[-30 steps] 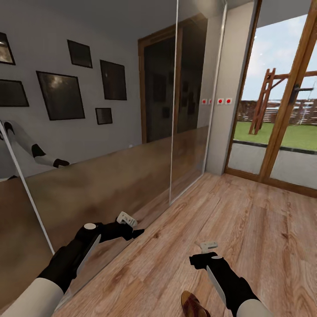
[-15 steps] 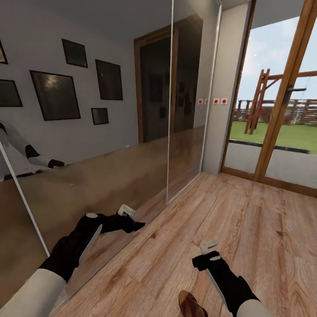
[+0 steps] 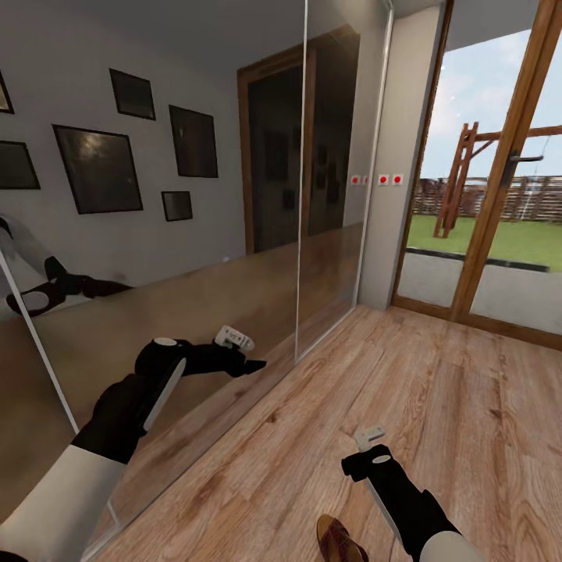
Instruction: Pick up the two gym shoes and the two sandals from the corridor floor and place them onto the hallstand (shoe rack) in the corridor, making sure they are on the rack and not on the floor. Arrange them so the two gym shoes are next to each other and the two sandals are next to each other.
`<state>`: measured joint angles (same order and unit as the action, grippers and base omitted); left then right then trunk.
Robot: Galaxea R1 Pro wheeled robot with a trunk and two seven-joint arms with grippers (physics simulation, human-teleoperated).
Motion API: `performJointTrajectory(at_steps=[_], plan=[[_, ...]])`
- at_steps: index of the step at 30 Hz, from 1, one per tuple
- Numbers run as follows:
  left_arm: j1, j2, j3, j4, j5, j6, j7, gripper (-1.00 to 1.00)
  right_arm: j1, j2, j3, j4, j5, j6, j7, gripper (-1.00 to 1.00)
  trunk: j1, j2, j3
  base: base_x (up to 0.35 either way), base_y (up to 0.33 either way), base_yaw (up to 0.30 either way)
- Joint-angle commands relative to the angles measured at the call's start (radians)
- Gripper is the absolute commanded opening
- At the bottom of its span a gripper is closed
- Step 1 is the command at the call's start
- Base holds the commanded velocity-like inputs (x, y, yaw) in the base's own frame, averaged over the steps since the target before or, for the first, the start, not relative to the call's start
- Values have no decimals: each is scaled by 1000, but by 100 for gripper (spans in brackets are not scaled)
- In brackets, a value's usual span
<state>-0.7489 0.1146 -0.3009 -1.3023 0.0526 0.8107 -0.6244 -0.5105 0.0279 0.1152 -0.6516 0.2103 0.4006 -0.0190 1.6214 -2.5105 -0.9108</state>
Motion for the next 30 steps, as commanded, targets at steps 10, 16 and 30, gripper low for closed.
performJointTrajectory(at_steps=[10, 16, 30], plan=[[-1, 3, -4, -1, 4, 9, 2, 100, 0, -2, 2, -1, 4, 7, 81, 100, 0, 0, -1, 0, 0, 0], [0, 3, -4, 1, 4, 9, 2, 100, 0, -15, 1, 0, 4, 7, 268, 100, 0, 0, -1, 0, 0, 0], [2, 4, -6, 3, 4, 7, 3, 100, 0, -17, 1, 1, 6, 7, 289, 100, 0, 0, -1, -37, -31, -45]])
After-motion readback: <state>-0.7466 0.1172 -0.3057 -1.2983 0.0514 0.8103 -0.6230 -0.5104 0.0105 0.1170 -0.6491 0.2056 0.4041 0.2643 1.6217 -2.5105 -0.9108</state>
